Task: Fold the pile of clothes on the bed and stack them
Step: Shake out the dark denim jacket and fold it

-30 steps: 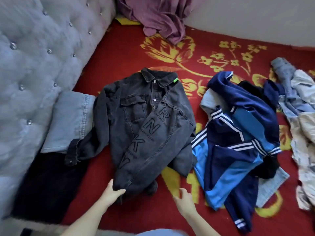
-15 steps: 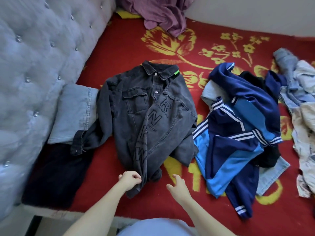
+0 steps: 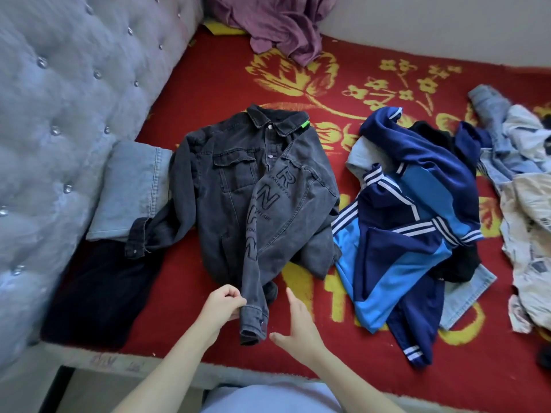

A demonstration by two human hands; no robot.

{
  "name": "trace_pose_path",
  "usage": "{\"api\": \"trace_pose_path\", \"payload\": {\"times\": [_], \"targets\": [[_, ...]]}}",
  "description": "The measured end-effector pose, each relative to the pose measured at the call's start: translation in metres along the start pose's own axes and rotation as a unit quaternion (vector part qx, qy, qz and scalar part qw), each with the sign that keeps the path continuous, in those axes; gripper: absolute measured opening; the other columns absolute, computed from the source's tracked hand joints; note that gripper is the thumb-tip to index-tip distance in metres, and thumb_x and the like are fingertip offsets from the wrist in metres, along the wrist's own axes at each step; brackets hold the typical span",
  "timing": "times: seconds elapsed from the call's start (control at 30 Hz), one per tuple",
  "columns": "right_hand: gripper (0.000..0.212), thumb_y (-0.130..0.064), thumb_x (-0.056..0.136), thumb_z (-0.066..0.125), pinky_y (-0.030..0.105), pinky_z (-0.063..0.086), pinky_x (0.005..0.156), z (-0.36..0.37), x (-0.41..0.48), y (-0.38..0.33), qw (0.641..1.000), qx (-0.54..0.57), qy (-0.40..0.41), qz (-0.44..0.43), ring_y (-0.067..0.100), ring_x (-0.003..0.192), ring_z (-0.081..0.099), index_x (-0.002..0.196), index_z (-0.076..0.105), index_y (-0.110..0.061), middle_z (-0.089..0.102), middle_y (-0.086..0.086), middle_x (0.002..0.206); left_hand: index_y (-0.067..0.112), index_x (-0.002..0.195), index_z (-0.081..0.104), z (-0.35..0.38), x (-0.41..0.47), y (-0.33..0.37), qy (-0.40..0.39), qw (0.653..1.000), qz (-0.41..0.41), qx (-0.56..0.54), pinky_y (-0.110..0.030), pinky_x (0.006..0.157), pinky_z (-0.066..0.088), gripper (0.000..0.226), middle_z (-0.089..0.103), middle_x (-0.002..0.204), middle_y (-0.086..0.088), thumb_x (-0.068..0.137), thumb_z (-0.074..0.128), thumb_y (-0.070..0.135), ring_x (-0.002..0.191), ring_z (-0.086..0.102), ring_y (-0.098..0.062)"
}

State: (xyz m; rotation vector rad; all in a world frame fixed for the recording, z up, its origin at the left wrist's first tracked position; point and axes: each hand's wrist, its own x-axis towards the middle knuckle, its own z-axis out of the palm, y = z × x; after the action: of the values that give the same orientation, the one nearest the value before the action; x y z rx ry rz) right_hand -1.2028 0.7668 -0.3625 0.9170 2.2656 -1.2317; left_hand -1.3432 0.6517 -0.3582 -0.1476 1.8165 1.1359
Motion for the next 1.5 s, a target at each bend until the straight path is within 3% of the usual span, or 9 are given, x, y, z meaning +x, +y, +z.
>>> {"api": "trace_pose_path", "payload": {"times": [0.13,0.23,0.4,0.47,0.57,0.9,1.03,1.2,1.5], "targets": [[0.113,-0.063,0.055,0.071,0.024,0.026,0.110,0.009,-0.017,-0.036,0.991,0.072,0.021,-0.111,-0.002,0.133,0.023,0.147,0.017,-0.025,0.024,-0.017,0.143,0.011,0.067,0.043,0.003,-0.033,0.035,0.003,0.996,0.049,-0.075,-0.019,0.048,0.047,0.028,0.051,0.059,-0.006,0.086,0.052,-0.007,0.054,0.054,-0.016],[0.044,-0.017,0.072,0.076,0.022,0.045,0.081,-0.003,-0.020,-0.052,0.956,0.216,0.180,-0.088,-0.008,0.088,0.056,0.100,0.053,-0.041,0.060,-0.028,0.093,0.011,0.068,0.047,0.012,-0.049,0.057,0.016,0.992,0.091,-0.086,-0.021,0.056,0.049,0.026,0.055,0.063,-0.006,0.087,0.052,-0.006,0.060,0.056,-0.018],[0.027,-0.002,0.073,0.068,0.025,0.047,0.065,-0.162,-0.027,-0.033,0.904,0.270,0.319,-0.089,-0.005,0.057,0.053,0.069,0.059,-0.027,0.062,-0.022,0.056,0.013,0.095,0.059,0.022,-0.059,0.074,0.007,0.988,0.130,-0.079,-0.032,0.087,0.044,0.012,0.070,0.094,0.000,0.095,0.047,0.017,0.093,0.061,-0.010],[0.011,-0.015,0.071,0.071,0.037,0.054,0.075,-0.270,-0.028,0.004,0.842,0.305,0.440,-0.062,0.007,0.066,0.058,0.076,0.062,-0.021,0.065,-0.013,0.062,0.015,0.096,0.060,0.022,-0.054,0.065,0.016,0.990,0.116,-0.073,-0.032,0.088,0.045,0.014,0.070,0.097,0.001,0.096,0.046,0.020,0.095,0.061,-0.012],[0.086,-0.068,0.058,0.065,0.048,0.043,0.101,-0.378,-0.031,0.064,0.795,0.185,0.573,0.077,0.026,0.110,0.058,0.126,0.051,-0.018,0.060,0.007,0.121,0.015,0.093,0.059,0.022,-0.040,0.039,0.035,0.995,0.067,-0.062,-0.031,0.080,0.045,0.014,0.067,0.099,-0.002,0.096,0.046,0.020,0.095,0.060,-0.017],[0.055,-0.024,0.087,0.060,0.035,0.036,0.099,-0.149,0.051,0.078,0.969,0.023,0.161,0.188,0.035,0.125,0.043,0.136,0.042,-0.004,0.043,0.022,0.135,0.010,0.107,0.051,0.012,0.005,-0.031,0.135,0.987,-0.083,-0.019,-0.026,0.060,0.037,0.014,0.052,0.096,-0.007,0.095,0.049,0.016,0.072,0.048,-0.018],[0.018,-0.029,0.085,0.060,0.032,0.038,0.068,-0.102,0.077,0.068,0.979,0.042,0.090,0.179,0.027,0.088,0.054,0.080,0.056,-0.011,0.055,0.014,0.096,0.007,0.126,0.046,0.003,0.019,-0.037,0.138,0.983,-0.119,-0.019,-0.032,0.076,0.041,0.035,0.052,0.112,-0.010,0.095,0.052,0.021,0.093,0.051,-0.024],[0.033,-0.026,0.082,0.066,0.030,0.029,0.051,-0.078,0.111,0.073,0.957,0.139,0.101,0.232,0.016,0.056,0.043,0.062,0.042,-0.013,0.047,0.001,0.062,0.010,0.139,0.036,0.000,0.049,-0.039,0.121,0.977,-0.152,-0.087,-0.040,0.091,0.041,0.052,0.045,0.138,-0.012,0.094,0.055,0.025,0.109,0.051,-0.026],[0.046,-0.012,0.082,0.068,0.024,0.037,0.080,-0.062,0.130,0.074,0.927,0.245,0.131,0.254,0.015,0.093,0.047,0.123,0.050,-0.003,0.055,0.007,0.116,0.011,0.135,0.042,0.020,0.089,-0.025,0.067,0.924,-0.239,-0.290,-0.043,0.108,0.028,0.044,0.044,0.142,-0.010,0.093,0.054,0.021,0.130,0.041,-0.029]]}}
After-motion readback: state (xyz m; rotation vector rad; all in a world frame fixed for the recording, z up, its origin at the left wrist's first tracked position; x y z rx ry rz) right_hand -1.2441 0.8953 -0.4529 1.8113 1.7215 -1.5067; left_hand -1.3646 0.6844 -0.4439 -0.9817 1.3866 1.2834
